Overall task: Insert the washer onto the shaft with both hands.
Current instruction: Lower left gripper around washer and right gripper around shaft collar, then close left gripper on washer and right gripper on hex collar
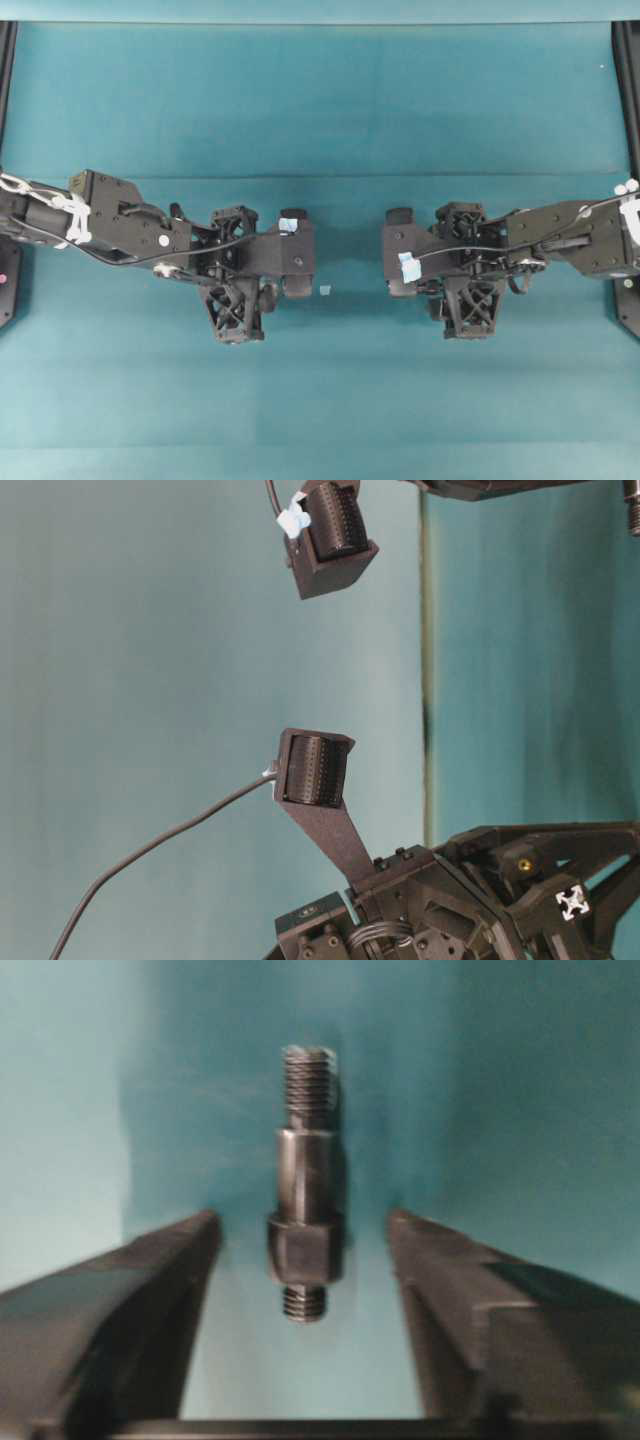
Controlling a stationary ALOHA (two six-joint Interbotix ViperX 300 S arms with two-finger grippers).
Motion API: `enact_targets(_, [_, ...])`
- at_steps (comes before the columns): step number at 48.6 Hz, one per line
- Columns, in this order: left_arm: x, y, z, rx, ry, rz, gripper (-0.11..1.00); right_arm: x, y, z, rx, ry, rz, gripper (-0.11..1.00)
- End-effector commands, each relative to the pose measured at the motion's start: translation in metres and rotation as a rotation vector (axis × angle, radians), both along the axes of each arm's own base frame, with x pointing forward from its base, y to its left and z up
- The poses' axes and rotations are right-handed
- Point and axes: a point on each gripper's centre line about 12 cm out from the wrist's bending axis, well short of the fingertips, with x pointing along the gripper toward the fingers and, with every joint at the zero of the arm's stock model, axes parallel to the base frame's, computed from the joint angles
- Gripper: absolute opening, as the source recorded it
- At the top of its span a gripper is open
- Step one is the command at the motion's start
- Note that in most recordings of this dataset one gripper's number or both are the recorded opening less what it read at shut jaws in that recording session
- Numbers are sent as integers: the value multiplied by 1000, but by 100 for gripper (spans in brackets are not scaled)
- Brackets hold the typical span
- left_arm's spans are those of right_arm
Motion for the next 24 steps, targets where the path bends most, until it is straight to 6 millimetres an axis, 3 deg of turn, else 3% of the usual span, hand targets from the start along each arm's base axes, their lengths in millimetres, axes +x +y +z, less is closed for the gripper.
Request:
enact_targets(1, [2, -3, 3, 2, -20, -13, 37, 1, -2, 0, -2, -2, -2, 22])
enact_targets(10, [2, -5, 3, 3, -25, -21, 36, 1, -3, -1, -3, 2, -4, 11])
enact_targets(24, [2, -8, 3, 3, -25, -27, 36, 1, -11, -2, -6, 5, -20, 8])
